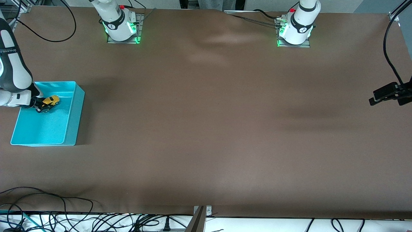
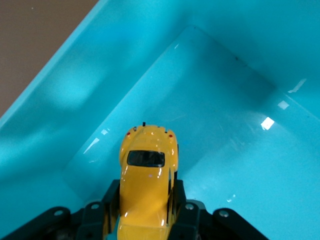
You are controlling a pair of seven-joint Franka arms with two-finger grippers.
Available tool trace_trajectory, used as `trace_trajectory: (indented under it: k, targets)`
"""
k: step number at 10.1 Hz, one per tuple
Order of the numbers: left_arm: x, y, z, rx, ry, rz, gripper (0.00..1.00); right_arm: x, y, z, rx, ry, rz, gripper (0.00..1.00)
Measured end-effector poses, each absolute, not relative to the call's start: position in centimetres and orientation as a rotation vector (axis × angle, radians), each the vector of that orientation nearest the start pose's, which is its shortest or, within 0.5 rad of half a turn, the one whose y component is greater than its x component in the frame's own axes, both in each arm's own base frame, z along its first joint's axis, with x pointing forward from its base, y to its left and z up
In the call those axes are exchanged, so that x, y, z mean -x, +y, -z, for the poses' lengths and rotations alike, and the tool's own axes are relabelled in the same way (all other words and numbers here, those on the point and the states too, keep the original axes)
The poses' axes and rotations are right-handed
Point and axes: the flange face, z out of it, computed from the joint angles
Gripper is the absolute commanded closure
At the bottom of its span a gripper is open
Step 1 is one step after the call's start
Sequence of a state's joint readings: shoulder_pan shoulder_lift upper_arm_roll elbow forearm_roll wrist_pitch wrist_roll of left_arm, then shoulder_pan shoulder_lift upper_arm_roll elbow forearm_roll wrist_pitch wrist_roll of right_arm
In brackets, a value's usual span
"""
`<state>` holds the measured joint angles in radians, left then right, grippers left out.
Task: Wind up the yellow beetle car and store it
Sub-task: 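Lift the car with the right gripper and move it into the box, then open the right gripper to drop the car in the box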
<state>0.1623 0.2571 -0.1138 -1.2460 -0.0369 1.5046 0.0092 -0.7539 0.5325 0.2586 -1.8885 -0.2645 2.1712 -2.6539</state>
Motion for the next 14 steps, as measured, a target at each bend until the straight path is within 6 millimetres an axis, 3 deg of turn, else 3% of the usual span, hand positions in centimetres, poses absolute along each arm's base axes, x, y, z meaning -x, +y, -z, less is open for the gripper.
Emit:
trace_trajectory:
  k: [3, 4, 5, 10, 12, 14]
  targets:
    - [-62.4, 3.7, -62.1, 3.207, -0.065, 0.01, 0.0, -51.7, -31.0, -20.4, -1.369, 3.093, 0.112, 1.0]
    - [-62.4, 3.6, -62.1, 3.207, -0.063, 0.01, 0.0, -51.1, -31.6, -19.8, -1.39, 3.096, 0.104, 0.79]
    - [-62.4, 3.6, -62.1, 3.207, -0.063, 0.011, 0.0, -50.6, -32.3, -19.2, -1.405, 3.098, 0.095, 0.01]
    - [-62.4, 2.8, -62.2, 3.209, -0.041, 0.007, 0.0, -50.3, -32.8, -19.0, -1.443, 3.081, 0.085, 0.0]
    - [-62.3, 2.9, -62.1, 3.209, -0.044, 0.002, 0.0, -51.8, -32.0, -20.9, -1.492, 3.012, 0.093, 0.0]
    - [-62.3, 2.8, -62.1, 3.209, -0.042, 0.001, 0.0, -53.8, -29.2, -24.4, -1.514, 2.961, 0.11, 0.0]
